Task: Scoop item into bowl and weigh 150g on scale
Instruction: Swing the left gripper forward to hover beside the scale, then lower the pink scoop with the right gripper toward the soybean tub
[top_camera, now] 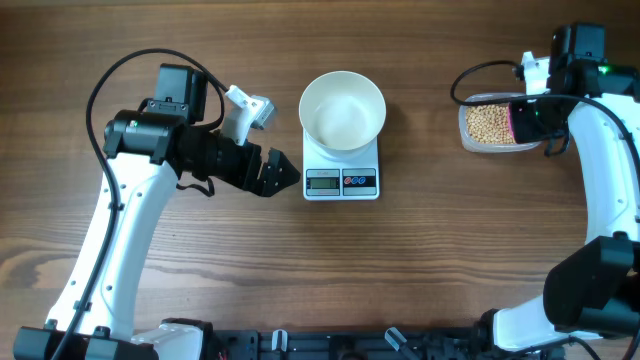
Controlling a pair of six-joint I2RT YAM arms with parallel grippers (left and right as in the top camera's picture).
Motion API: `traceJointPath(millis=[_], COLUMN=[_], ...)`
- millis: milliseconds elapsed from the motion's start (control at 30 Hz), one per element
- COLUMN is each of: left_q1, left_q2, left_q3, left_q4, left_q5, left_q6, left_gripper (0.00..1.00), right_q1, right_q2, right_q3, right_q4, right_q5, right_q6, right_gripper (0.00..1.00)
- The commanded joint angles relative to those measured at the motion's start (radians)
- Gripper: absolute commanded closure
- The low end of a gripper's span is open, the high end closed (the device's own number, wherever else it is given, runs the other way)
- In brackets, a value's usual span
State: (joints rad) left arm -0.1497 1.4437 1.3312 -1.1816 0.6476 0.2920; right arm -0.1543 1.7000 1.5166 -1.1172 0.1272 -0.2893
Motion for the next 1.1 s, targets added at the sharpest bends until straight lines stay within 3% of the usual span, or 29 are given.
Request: traceJointPath(millis=[0, 133, 467, 1067], left_q1=[-0.006, -0.003, -0.006, -0.005], left_q2=[-0.017, -0.06, -0.067, -0.066], left_q3=[0.01, 0.01, -0.072, -0.082], left_q4=[0.018, 0.034, 0.082, 0.101], left_q5=[-0.075, -0.159, -0.074, -0.077], left_q6=[-0.048, -0.092, -0.103, -0.102], left_gripper=[0.0, 0.0, 0.0, 0.0], right_q1=[-0.004, -0.004, -0.004, -0.004], right_q2=[0.001, 0.001, 0.001, 0.001], right_q3=[0.0, 0.0, 0.0, 0.0], right_q4=[-0.001, -0.001, 0.013, 0.017], right_q5=[-0.016, -0.016, -0.016, -0.016], right_q6=[0.017, 0.028, 0.028, 0.028], right_gripper=[0.96, 0.96, 0.96, 0.96])
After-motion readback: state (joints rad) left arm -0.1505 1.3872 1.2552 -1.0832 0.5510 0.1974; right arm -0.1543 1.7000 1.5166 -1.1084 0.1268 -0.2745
